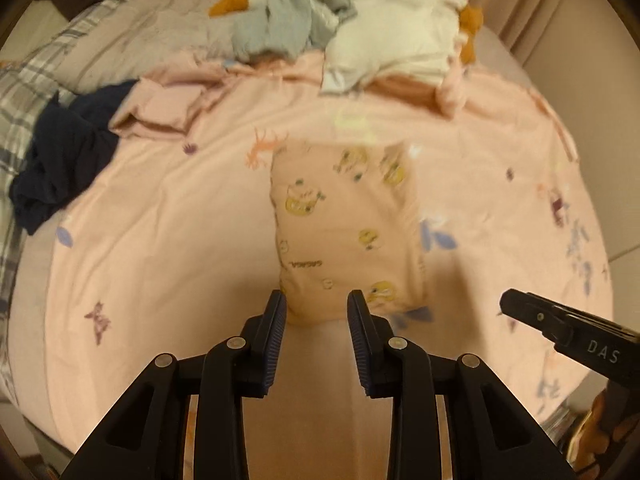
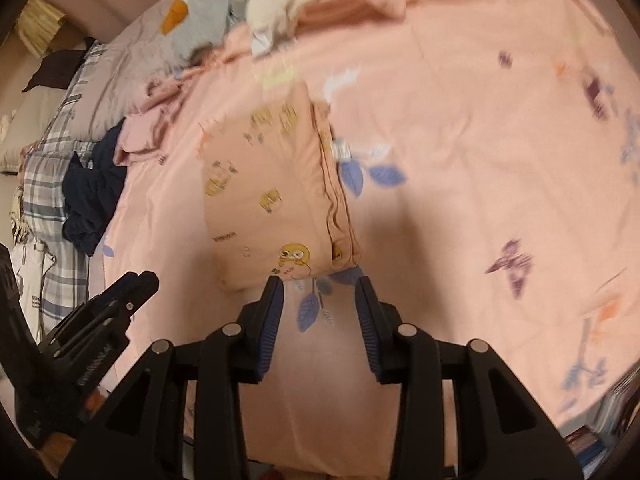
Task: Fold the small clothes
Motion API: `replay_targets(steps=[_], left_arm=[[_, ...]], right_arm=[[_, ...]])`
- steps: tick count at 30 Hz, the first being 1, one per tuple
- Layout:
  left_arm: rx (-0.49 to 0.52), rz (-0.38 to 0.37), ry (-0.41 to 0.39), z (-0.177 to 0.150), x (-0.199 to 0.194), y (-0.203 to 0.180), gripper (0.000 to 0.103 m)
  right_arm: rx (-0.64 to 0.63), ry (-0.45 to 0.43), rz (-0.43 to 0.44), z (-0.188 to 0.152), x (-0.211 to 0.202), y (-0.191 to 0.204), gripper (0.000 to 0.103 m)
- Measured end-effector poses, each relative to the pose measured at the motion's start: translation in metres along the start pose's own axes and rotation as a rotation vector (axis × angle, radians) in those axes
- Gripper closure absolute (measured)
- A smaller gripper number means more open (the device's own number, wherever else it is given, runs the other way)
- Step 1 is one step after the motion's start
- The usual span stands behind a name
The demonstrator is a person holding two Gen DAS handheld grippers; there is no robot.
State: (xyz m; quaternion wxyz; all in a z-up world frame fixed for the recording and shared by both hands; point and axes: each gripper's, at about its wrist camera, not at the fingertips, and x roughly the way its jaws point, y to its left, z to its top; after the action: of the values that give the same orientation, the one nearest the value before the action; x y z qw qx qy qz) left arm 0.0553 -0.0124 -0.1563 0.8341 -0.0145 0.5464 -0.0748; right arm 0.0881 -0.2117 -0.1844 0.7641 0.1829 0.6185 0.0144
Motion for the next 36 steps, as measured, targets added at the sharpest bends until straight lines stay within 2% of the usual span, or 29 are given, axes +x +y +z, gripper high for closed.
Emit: replay_targets(steps=[2,3,4,7,10,11,12,13,15,18,19,23,29,36], left_arm=[[-0.026,-0.001,-0.011,-0.001,-0.023,-0.002,0.071],[-0.039,-0.015,-0.018,-0.001,-0.032,-0.004,0.066],[-0.043,-0.023,-0.026,-0.001,-0.037,-0.005,0.055],[-0.056,-0.051,-0.039,0.004,-0.054,-0.003,0.049],[-0.044,-0.028,-0.013,0.009,-0.066,0.0,0.047],[-0.031,0.005,-0.007,0.01,-0.071,0.0,0.044],[-0.035,0.015,-0.005,0.012,-0.075,0.002,0.036],[-0.045,0.014,-0.006,0.011,-0.079,0.004,0.024],[-0.054,0.006,-0.014,0.013,-0.089,0.007,0.014],[-0.044,0.028,-0.036,0.017,-0.104,0.007,0.007],[-0.029,0.042,-0.031,0.018,-0.108,0.004,0.002],[-0.014,0.039,-0.056,0.021,-0.116,-0.003,0.001],[-0.048,0.017,-0.088,0.03,-0.119,-0.01,0.001],[-0.072,0.019,-0.131,0.037,-0.13,-0.017,0.001]], right_arm=[[-0.019,-0.02,-0.004,0.001,-0.02,0.007,0.065],[-0.043,-0.032,-0.005,0.0,-0.031,0.014,0.065],[-0.063,-0.037,-0.016,-0.001,-0.04,0.021,0.064],[-0.086,-0.019,-0.009,-0.006,-0.058,0.031,0.063],[-0.131,-0.034,-0.009,-0.007,-0.074,0.042,0.042],[-0.141,-0.038,-0.018,-0.006,-0.076,0.044,0.031],[-0.153,-0.04,-0.035,-0.003,-0.08,0.045,0.023],[-0.156,-0.04,-0.046,-0.003,-0.083,0.047,0.021],[-0.158,-0.052,-0.052,0.001,-0.094,0.048,0.018],[-0.158,-0.083,-0.063,0.006,-0.111,0.049,0.0],[-0.157,-0.088,-0.073,0.007,-0.115,0.05,0.001],[-0.161,-0.084,-0.025,0.015,-0.127,0.053,0.001],[-0.202,-0.122,-0.08,0.027,-0.131,0.056,0.0],[-0.167,-0.132,-0.055,0.029,-0.135,0.05,0.0]])
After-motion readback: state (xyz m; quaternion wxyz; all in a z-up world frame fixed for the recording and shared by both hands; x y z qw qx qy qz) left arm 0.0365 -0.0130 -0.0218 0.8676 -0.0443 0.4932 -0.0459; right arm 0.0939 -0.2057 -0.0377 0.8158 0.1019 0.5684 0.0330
